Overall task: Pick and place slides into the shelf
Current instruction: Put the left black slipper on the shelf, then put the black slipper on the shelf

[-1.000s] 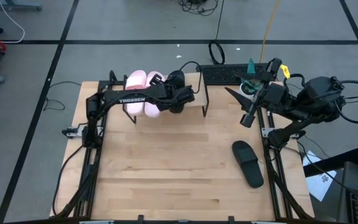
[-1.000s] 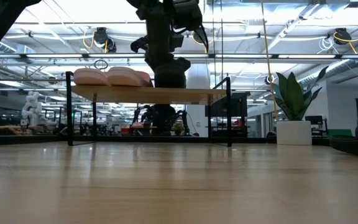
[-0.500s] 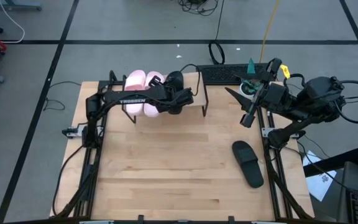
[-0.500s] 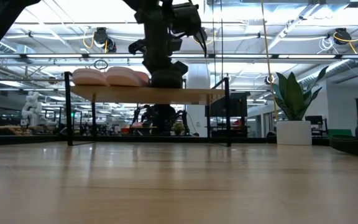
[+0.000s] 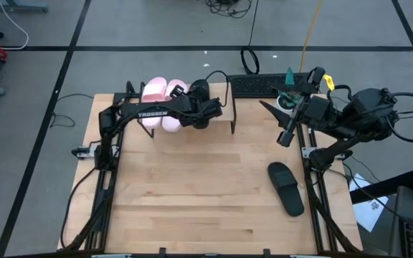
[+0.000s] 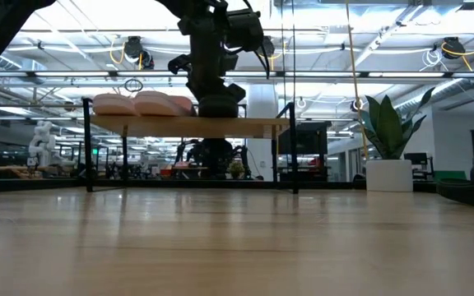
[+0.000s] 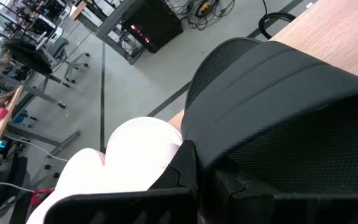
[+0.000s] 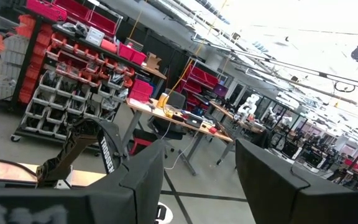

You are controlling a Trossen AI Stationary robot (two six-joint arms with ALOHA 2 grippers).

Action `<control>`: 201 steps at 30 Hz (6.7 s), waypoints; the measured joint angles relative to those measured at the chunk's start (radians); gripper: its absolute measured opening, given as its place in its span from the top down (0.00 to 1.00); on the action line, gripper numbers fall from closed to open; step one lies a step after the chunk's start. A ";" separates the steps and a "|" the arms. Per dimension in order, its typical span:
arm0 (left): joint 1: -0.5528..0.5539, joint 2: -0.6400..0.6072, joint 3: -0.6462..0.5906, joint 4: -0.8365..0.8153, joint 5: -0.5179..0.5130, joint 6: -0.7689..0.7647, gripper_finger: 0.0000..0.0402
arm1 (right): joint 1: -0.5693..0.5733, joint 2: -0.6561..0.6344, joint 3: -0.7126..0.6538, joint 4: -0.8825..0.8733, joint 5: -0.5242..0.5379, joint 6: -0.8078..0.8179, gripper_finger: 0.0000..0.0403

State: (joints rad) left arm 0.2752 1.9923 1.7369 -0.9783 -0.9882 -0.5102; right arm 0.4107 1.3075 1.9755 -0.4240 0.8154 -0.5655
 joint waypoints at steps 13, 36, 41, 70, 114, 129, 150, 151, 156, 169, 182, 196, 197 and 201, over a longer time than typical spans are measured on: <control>-0.001 0.000 0.000 0.001 0.000 0.011 0.96 | 0.000 0.000 0.000 -0.008 0.000 0.000 0.54; -0.001 0.002 -0.001 0.004 0.000 0.064 0.79 | 0.000 0.000 0.000 -0.024 0.000 0.000 0.54; -0.002 0.002 -0.001 0.004 0.000 0.063 0.78 | 0.000 0.000 0.000 -0.025 0.000 0.000 0.54; -0.002 0.002 -0.001 0.003 -0.004 0.069 0.78 | 0.000 0.000 0.000 -0.030 0.000 0.003 0.54; -0.002 0.002 0.000 0.002 -0.004 0.084 0.42 | 0.000 0.000 0.000 -0.045 0.000 0.003 0.54; -0.010 0.001 0.048 -0.015 -0.004 0.146 0.37 | 0.000 0.000 0.000 -0.045 0.000 0.003 0.54; -0.046 0.001 0.069 -0.022 -0.007 0.142 0.37 | 0.000 0.000 0.000 -0.045 0.000 0.002 0.54; -0.049 0.001 0.069 -0.022 -0.007 0.142 0.37 | 0.000 0.000 0.000 -0.045 0.000 0.002 0.54; -0.062 0.001 0.069 -0.025 -0.017 0.141 0.37 | 0.000 0.000 0.000 -0.045 0.000 0.003 0.54; -0.118 -0.085 0.070 -0.120 -0.052 0.055 0.37 | 0.000 0.000 0.000 -0.043 0.000 0.030 0.54; -0.316 -0.406 0.070 -0.135 0.191 -0.051 0.37 | 0.007 -0.001 0.000 -0.466 -0.007 0.279 0.54; -0.605 -0.519 0.070 -0.130 0.214 -0.079 0.37 | 0.109 0.002 -0.213 -1.097 -0.617 0.852 0.54; -0.612 -0.518 0.070 -0.130 0.209 -0.083 0.37 | 0.122 0.003 -0.255 -1.097 -0.647 0.855 0.54; -0.625 -0.518 0.070 -0.130 0.202 -0.126 0.37 | 0.170 0.003 -0.431 -1.096 -0.710 0.879 0.54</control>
State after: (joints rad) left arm -0.3496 1.4742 1.8065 -1.1084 -0.7860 -0.6358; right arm 0.5807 1.3109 1.5446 -1.5200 0.1055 0.3135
